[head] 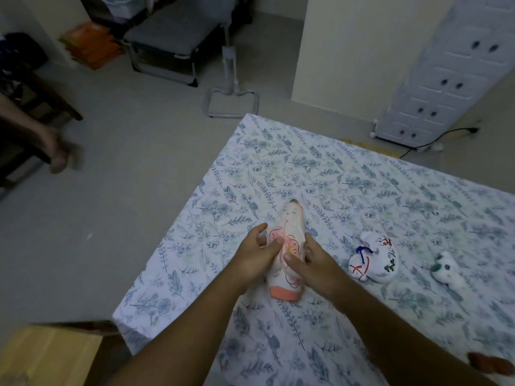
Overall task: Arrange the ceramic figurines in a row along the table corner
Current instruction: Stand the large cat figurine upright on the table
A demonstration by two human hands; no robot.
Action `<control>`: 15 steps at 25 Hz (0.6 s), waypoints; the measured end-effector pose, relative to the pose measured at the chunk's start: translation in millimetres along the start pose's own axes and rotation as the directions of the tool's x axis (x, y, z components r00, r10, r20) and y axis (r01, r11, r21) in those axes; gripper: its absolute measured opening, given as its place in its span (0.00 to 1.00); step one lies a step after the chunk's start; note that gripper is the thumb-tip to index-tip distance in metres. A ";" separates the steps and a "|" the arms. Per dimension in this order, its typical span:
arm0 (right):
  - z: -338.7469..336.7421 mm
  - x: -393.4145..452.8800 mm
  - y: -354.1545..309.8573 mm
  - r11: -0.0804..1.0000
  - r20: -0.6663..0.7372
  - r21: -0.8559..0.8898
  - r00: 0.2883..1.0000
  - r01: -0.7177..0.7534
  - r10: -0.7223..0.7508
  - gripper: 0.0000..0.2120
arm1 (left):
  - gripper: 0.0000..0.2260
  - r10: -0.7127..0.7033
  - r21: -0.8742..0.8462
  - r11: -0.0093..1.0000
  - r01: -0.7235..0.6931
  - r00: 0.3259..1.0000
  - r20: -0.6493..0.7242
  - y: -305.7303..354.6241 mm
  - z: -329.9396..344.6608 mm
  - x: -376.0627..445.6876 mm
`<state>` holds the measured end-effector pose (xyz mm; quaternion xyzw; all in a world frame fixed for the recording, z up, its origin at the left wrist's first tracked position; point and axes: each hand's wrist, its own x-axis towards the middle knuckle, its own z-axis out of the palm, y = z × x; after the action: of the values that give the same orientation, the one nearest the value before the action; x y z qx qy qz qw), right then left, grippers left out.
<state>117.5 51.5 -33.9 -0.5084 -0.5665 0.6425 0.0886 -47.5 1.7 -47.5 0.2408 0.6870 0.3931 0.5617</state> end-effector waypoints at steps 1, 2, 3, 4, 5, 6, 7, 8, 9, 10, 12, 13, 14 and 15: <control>-2.6 -2.7 -6.7 0.997 0.012 0.058 0.999 0.051 -0.051 0.28 | 0.30 0.077 0.004 0.997 -0.077 0.997 0.001 3.6 -3.7 -3.6; -3.9 -4.6 -12.5 0.991 0.008 0.087 0.995 0.098 -0.099 0.31 | 0.30 0.158 0.047 0.986 -0.158 0.987 -0.007 7.1 -6.3 -6.0; -4.2 -5.2 -18.8 0.982 -0.004 0.096 0.987 0.160 -0.160 0.34 | 0.28 0.242 0.097 0.966 -0.240 0.970 -0.015 10.7 -8.2 -8.1; -3.7 -5.2 -22.7 0.974 -0.029 0.089 0.978 0.207 -0.205 0.36 | 0.26 0.307 0.128 0.945 -0.302 0.952 -0.018 15.4 -9.1 -11.7; -1.6 -5.3 -26.3 0.965 -0.056 0.085 0.968 0.248 -0.244 0.38 | 0.26 0.361 0.129 0.925 -0.356 0.933 -0.010 18.7 -9.5 -15.2; 1.2 -3.7 -27.7 0.957 -0.080 0.077 0.959 0.278 -0.272 0.39 | 0.27 0.402 0.144 0.906 -0.398 0.916 0.000 17.9 -10.5 -15.9; 4.6 -2.1 -26.6 0.953 -0.101 0.063 0.952 0.296 -0.289 0.39 | 0.27 0.434 0.162 0.889 -0.428 0.901 -0.001 15.8 -11.1 -17.1; 7.4 -2.0 -24.1 0.953 -0.114 0.043 0.949 0.299 -0.293 0.39 | 0.27 0.459 0.177 0.875 -0.451 0.888 -0.009 12.3 -11.2 -18.7; 9.9 -2.3 -19.1 0.953 -0.122 0.027 0.948 0.301 -0.295 0.40 | 0.28 0.472 0.177 0.869 -0.462 0.881 -0.018 6.1 -11.1 -19.1; 12.4 -3.3 -13.0 0.954 -0.135 0.008 0.946 0.299 -0.296 0.41 | 0.28 0.480 0.181 0.865 -0.468 0.877 -0.023 -1.3 -10.8 -19.1; 15.2 -6.2 -2.0 0.954 -0.160 -0.043 0.941 0.295 -0.298 0.42 | 0.29 0.502 0.199 0.851 -0.486 0.864 -0.038 -15.8 -8.6 -19.6; 15.3 -7.1 2.8 0.957 -0.168 -0.056 0.942 0.286 -0.291 0.42 | 0.30 0.512 0.213 0.844 -0.493 0.858 -0.043 -21.7 -6.6 -20.4; 15.1 -7.6 7.0 0.958 -0.175 -0.069 0.942 0.278 -0.286 0.42 | 0.30 0.519 0.224 0.838 -0.498 0.854 -0.043 -25.2 -4.2 -21.2; 14.7 -7.5 10.0 0.957 -0.178 -0.087 0.941 0.277 -0.288 0.42 | 0.30 0.523 0.227 0.835 -0.502 0.851 -0.043 -28.2 -1.9 -21.1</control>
<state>114.6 33.5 -40.2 -0.4831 -0.6417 0.5545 0.2178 -40.9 -31.3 -57.9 0.4524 0.6625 0.4674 0.3714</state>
